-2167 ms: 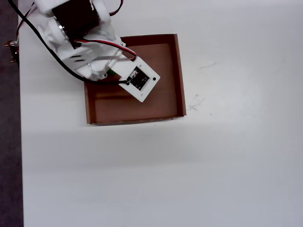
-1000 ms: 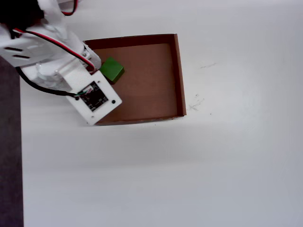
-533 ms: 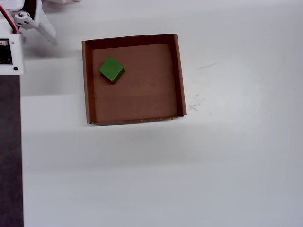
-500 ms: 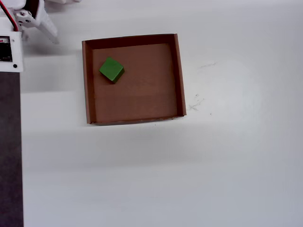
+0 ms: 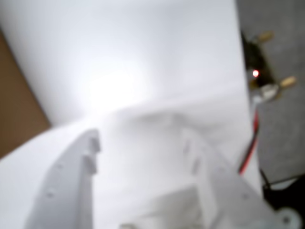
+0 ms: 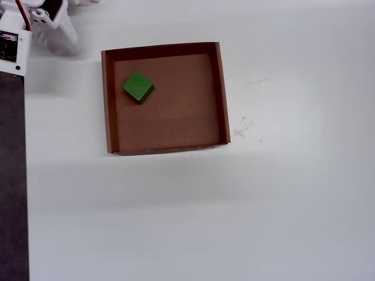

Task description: Grasp a green cube and put it in a box.

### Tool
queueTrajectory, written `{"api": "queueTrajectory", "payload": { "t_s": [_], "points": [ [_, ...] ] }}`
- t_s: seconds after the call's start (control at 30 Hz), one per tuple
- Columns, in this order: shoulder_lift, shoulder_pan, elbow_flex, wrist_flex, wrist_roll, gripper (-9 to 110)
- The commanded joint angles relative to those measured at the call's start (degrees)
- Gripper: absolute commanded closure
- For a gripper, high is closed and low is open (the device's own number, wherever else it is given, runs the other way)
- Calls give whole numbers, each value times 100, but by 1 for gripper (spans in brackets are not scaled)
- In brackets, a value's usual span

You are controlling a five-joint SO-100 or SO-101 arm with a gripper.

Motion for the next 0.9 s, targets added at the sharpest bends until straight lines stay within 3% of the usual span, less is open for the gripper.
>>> {"api": "queueTrajectory", "payload": {
  "t_s": [0.0, 0.87],
  "points": [
    [158, -53, 97, 0, 114, 78],
    [659, -264, 334, 237, 1248, 77]
  ]
}}
